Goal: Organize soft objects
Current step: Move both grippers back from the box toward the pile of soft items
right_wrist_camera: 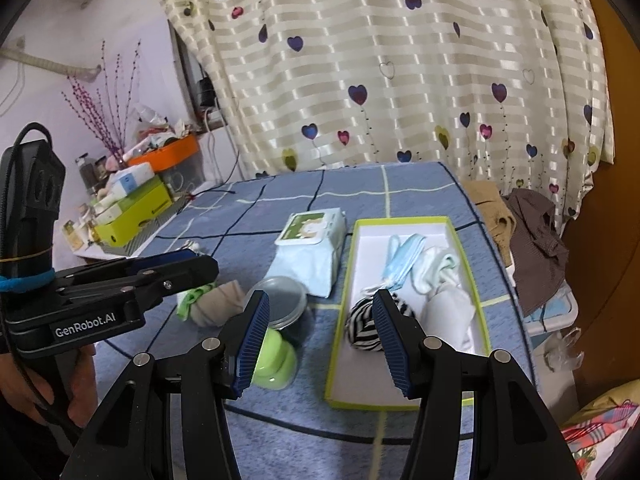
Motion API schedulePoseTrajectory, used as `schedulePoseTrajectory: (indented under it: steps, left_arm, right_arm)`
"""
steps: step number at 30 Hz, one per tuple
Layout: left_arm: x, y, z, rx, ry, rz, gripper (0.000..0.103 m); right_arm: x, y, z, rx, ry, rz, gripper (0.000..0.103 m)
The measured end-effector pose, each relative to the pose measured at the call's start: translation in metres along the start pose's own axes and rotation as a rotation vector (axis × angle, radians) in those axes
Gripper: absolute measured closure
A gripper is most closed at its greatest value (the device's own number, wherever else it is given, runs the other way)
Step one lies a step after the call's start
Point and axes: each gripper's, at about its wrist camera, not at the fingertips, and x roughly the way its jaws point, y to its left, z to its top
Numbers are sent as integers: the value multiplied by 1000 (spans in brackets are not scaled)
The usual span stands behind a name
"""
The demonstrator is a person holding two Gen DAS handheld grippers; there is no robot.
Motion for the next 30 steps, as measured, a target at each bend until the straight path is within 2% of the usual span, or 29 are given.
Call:
schedulePoseTrajectory:
  steps: [7,19,30]
  left_arm:
    - [-12,10,-16,-11,-23,40,64]
    - [-22,27,-30,-32,-23,47,64]
    - [-29,51,-41,-64,-24,74,64]
  right_arm:
    - [1,15,-7,-17,9,20,49]
    - [7,32,-14,-48,35,48,49]
    - [14,45,-18,-68,51,67,43]
